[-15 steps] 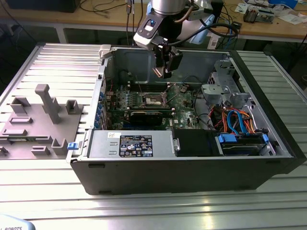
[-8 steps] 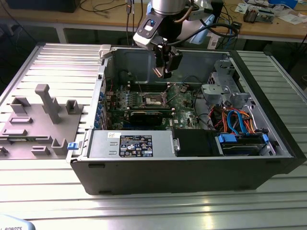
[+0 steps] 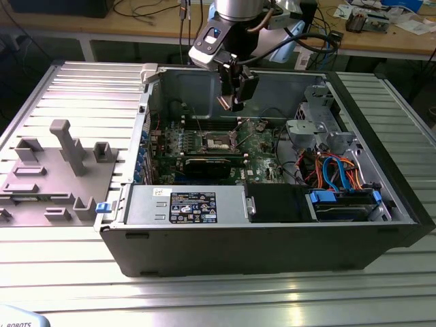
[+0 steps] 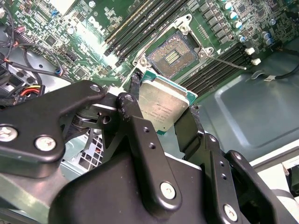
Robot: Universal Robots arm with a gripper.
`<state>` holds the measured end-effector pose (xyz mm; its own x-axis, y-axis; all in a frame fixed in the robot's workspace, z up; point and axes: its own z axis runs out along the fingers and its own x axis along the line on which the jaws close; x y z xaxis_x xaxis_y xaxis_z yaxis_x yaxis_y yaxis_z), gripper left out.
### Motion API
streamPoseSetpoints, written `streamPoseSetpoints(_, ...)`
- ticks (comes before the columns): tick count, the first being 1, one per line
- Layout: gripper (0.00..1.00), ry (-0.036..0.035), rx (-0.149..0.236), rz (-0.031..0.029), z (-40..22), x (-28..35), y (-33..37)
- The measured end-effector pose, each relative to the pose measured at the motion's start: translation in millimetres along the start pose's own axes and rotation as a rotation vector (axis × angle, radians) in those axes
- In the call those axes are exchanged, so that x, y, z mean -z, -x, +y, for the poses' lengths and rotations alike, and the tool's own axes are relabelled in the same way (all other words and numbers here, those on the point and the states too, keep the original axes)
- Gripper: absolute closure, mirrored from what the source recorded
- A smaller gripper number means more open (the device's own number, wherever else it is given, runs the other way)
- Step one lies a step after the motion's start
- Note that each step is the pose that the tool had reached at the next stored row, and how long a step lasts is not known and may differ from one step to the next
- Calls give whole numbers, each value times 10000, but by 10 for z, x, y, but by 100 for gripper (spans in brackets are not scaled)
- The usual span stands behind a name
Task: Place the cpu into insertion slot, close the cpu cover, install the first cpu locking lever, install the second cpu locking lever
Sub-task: 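Place the cpu into insertion slot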
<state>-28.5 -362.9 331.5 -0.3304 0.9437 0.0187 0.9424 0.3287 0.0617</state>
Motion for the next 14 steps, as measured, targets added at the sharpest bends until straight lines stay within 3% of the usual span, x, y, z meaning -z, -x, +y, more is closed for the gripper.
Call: streamPoseSetpoints(14,46,4,-202,-12,0,0,0)
